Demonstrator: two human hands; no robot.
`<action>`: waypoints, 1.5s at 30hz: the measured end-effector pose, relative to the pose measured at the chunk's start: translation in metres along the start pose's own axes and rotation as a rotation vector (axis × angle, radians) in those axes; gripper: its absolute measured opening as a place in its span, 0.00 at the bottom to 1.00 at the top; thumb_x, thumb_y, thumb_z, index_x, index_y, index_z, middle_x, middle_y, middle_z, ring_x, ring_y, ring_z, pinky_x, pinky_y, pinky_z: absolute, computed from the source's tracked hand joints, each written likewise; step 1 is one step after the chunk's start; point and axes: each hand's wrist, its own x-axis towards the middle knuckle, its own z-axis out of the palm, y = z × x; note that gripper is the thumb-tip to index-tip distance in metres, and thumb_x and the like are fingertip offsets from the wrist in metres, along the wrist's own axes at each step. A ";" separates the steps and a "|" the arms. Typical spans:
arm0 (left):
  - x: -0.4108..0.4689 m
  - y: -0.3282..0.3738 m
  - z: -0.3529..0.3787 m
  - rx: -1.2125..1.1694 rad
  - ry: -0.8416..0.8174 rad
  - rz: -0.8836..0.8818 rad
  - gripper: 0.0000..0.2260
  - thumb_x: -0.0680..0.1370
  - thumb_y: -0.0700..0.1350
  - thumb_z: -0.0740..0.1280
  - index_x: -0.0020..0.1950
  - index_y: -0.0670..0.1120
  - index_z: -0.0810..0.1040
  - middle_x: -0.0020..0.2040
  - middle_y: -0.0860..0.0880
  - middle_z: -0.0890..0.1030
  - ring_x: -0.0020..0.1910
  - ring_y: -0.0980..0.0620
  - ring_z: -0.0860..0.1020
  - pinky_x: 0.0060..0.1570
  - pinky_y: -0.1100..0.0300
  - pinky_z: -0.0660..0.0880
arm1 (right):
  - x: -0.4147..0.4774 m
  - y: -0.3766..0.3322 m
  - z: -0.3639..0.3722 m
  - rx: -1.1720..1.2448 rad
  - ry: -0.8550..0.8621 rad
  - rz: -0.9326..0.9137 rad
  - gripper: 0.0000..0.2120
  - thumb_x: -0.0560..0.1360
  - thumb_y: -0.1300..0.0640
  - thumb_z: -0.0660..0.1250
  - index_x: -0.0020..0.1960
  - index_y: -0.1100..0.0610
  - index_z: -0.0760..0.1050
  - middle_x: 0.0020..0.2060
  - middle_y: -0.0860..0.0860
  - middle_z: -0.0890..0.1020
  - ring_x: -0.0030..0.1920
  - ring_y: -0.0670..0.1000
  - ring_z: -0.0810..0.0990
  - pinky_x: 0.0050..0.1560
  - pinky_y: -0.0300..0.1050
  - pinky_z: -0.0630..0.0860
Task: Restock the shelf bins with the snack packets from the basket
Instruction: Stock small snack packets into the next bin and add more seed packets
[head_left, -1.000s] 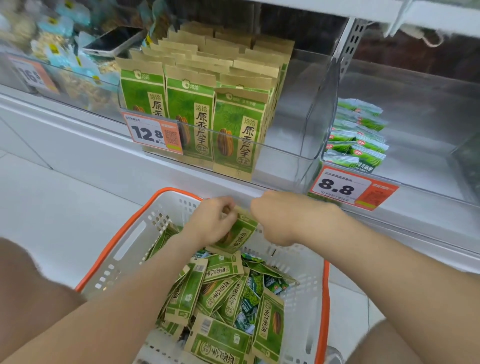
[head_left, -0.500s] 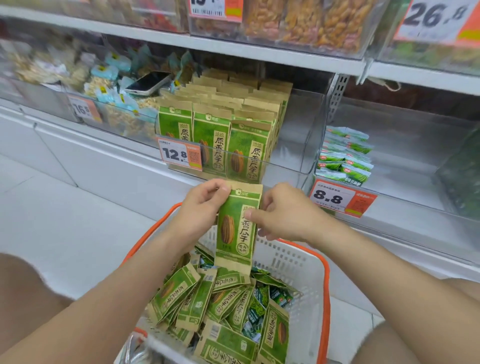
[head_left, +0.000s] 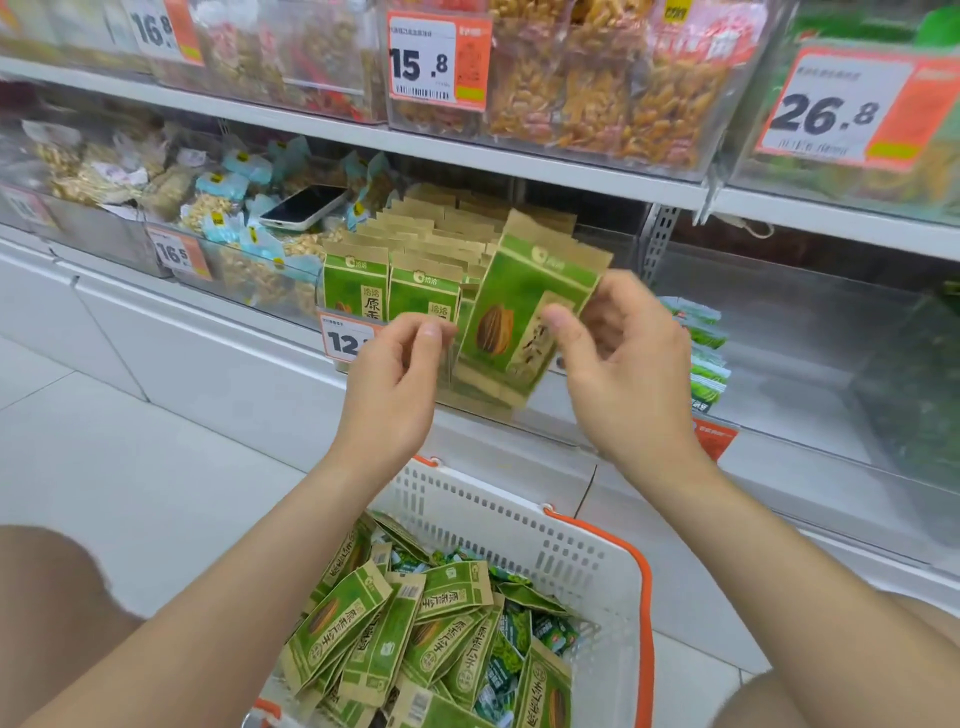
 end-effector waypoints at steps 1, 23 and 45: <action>0.001 0.000 0.000 0.103 0.019 0.047 0.11 0.86 0.46 0.61 0.59 0.52 0.83 0.54 0.55 0.83 0.51 0.57 0.80 0.52 0.58 0.77 | 0.004 -0.002 -0.004 0.022 0.067 -0.058 0.05 0.80 0.56 0.71 0.56 0.55 0.79 0.45 0.45 0.86 0.46 0.49 0.86 0.47 0.57 0.82; 0.012 -0.019 0.012 0.568 0.014 0.243 0.15 0.79 0.40 0.70 0.65 0.47 0.74 0.58 0.52 0.77 0.58 0.52 0.72 0.57 0.60 0.69 | 0.046 0.036 0.034 -0.469 -0.304 0.160 0.10 0.75 0.45 0.74 0.50 0.51 0.82 0.38 0.50 0.84 0.48 0.58 0.82 0.56 0.52 0.78; 0.014 -0.018 0.013 0.585 0.055 0.287 0.06 0.81 0.43 0.69 0.56 0.48 0.76 0.51 0.53 0.76 0.52 0.50 0.73 0.50 0.58 0.69 | 0.037 0.022 0.040 -0.437 -0.222 0.333 0.23 0.74 0.43 0.77 0.57 0.55 0.71 0.47 0.53 0.84 0.55 0.56 0.76 0.45 0.48 0.68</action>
